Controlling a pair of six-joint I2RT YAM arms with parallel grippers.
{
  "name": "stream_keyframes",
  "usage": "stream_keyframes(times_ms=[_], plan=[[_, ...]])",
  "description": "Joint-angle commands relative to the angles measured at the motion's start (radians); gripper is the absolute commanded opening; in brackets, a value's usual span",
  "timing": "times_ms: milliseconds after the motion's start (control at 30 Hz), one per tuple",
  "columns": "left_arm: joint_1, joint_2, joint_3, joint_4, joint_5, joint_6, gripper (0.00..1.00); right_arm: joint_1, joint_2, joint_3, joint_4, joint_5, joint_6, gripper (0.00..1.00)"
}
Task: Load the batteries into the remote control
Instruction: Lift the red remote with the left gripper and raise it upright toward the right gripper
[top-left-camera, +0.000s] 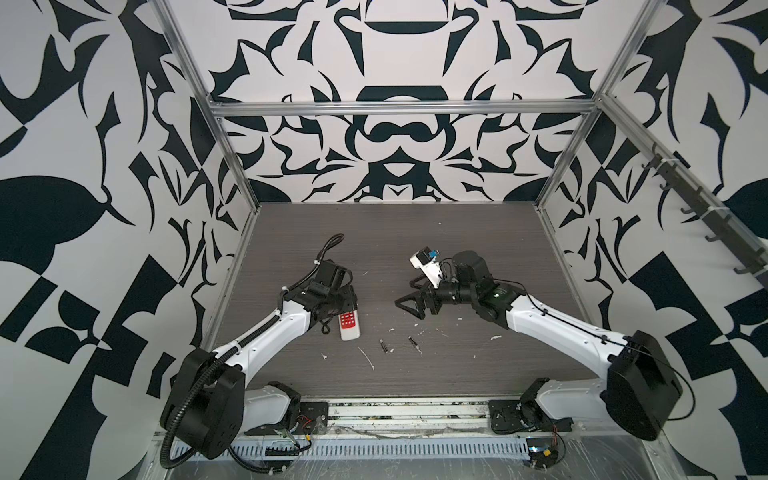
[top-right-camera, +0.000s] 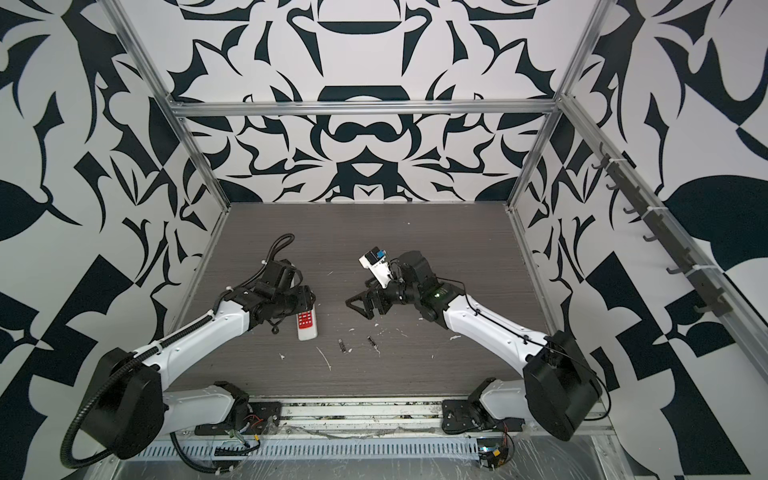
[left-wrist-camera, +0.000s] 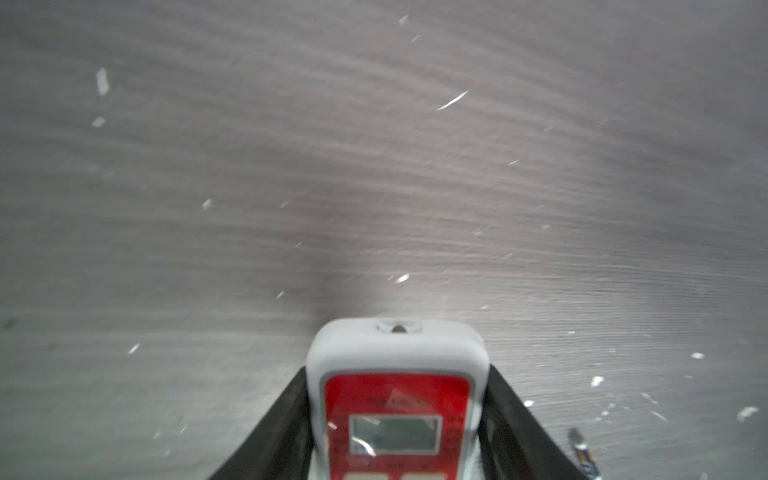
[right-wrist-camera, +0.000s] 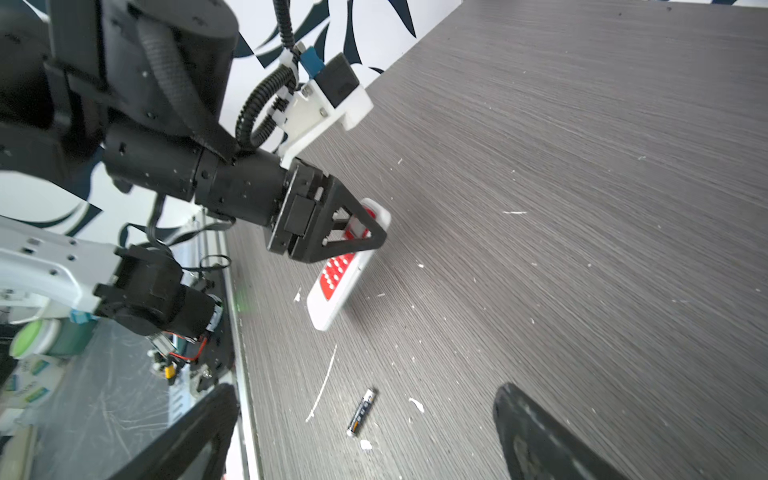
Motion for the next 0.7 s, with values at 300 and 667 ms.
stream_keyframes(times_ms=[300,667], plan=[[0.126,0.066,0.06,0.475,0.403,0.097,0.21,-0.059,0.141,0.21,0.077,-0.177,0.065,0.97],[0.132,0.037,0.032,0.678,0.642,0.117,0.21,-0.059,0.163,0.231,0.109,-0.264,0.041,0.97]])
